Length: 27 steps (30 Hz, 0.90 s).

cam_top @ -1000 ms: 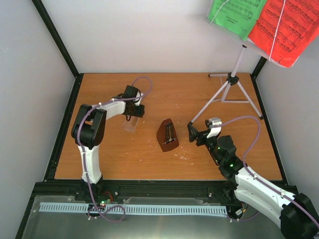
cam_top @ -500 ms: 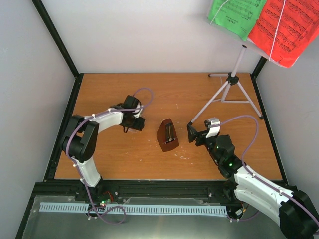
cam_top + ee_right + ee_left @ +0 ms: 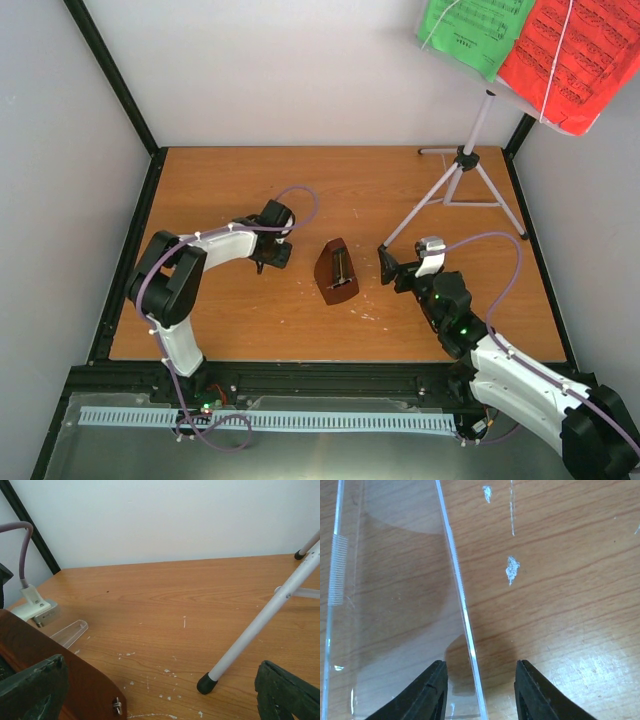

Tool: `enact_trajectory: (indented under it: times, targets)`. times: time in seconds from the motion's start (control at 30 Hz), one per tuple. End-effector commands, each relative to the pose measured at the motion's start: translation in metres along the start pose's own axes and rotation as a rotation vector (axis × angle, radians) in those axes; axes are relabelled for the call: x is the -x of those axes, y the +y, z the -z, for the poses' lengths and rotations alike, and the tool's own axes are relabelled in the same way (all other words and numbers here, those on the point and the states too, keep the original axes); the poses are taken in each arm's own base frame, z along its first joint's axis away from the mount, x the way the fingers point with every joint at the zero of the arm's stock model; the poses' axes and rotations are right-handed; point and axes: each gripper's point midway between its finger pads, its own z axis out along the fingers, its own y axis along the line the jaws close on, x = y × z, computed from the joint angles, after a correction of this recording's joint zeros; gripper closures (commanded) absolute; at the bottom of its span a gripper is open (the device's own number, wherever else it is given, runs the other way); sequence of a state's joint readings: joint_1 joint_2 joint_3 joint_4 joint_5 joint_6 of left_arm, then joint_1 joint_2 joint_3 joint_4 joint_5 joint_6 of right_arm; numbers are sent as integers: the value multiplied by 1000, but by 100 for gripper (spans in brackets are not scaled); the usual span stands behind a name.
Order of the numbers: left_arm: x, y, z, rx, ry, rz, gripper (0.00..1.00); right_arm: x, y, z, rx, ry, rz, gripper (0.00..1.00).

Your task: Pack up the instrument practice props

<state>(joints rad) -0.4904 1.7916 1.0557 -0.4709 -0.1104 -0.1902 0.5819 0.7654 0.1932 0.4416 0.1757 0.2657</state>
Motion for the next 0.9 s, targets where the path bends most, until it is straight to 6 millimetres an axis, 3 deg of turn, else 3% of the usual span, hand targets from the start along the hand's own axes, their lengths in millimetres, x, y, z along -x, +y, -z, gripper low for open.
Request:
enact_trajectory:
  times: [0.0, 0.37, 0.57, 0.7, 0.87]
  targets:
    - [8, -1, 0, 40, -20, -6, 62, 5, -15, 3, -79, -15, -1, 0]
    - [2, -1, -4, 36, -36, 55, 85, 13, -27, 12, -144, -53, -40, 0]
    - [18, -1, 34, -14, -208, 133, 98, 12, -42, 16, -233, -58, -63, 0]
    - [25, -2, 58, -47, -284, 162, 100, 13, -42, 16, -232, -61, -65, 0]
    - [55, -19, 120, -214, -452, 206, 100, 20, -42, 19, -243, -62, -74, 0]
